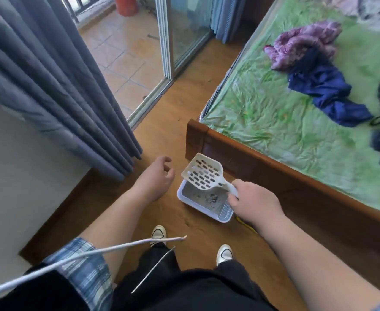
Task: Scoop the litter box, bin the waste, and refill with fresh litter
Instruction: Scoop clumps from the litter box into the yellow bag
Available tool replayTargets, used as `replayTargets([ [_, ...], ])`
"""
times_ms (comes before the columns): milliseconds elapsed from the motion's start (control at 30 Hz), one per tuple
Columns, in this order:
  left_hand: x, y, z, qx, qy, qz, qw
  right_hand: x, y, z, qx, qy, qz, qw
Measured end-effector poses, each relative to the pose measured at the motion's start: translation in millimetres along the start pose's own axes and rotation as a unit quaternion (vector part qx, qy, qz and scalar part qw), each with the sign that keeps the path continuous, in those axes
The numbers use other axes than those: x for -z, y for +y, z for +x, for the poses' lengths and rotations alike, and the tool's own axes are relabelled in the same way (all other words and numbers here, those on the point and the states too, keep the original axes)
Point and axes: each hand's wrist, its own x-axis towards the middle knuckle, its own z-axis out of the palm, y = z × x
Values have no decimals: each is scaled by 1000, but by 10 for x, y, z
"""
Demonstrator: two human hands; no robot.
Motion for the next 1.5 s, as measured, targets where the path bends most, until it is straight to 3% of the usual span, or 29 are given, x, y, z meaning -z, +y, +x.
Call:
replayTargets([
  [200,-40,-316,607,-59,-90,131,985,-425,-165,47,-157,-18,43,987],
  [500,-976,-793,1256,-118,-186,236,946,-1618,19,457,-255,-71,102,959],
  [833,-3407,-2323,2710,-130,-223,321,911,-4454,854,2149,-193,-109,70,973],
  [1033,-4326,-3163,3707,-239,-144,338,899,-5675,1369,3242,-164,-82,40,982],
  [1233,-4620,-3618,4476,-293,-104,342,887,-6102,1713,3942,-80,-97,-43,991],
  [1367,-4622,-3497,4679,-308,-148,372,863,-5921,1850,4182,-52,-173,-145,973],
  [1500,-4510,-3175,4634,-221,-197,383,875,-5657,1842,4362,-73,-198,-199,957],
])
